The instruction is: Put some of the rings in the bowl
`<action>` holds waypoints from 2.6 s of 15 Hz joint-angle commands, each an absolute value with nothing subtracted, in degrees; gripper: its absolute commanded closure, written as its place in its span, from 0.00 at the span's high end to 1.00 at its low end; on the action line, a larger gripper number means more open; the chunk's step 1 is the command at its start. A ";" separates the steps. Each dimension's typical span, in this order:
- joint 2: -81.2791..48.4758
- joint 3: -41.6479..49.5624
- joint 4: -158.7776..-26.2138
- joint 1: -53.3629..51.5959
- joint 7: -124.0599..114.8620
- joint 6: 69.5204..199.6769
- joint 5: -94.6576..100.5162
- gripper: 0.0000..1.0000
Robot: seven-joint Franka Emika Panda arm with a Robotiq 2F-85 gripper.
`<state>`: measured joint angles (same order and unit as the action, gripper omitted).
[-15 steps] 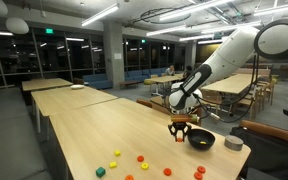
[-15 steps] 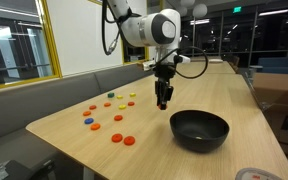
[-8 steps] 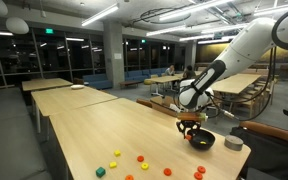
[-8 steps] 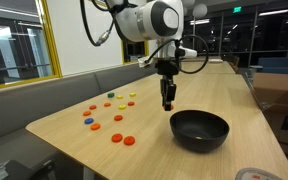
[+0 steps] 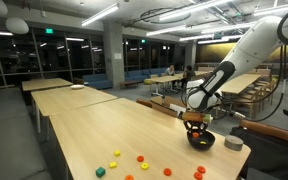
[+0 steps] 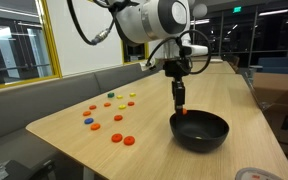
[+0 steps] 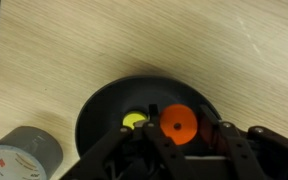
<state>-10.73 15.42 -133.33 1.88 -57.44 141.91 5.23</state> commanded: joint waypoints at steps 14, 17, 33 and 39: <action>-7.79 3.93 -143.03 -0.06 -59.83 150.98 -11.75 1.00; -7.05 1.04 -146.16 -2.19 -62.50 154.50 -17.70 1.00; -5.80 -2.22 -154.13 -5.09 -75.10 159.10 -23.48 1.00; -3.13 -4.21 -158.43 -4.92 -72.58 163.42 -27.92 1.00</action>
<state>-7.14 -2.75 -154.31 -4.75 -73.74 160.00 -24.79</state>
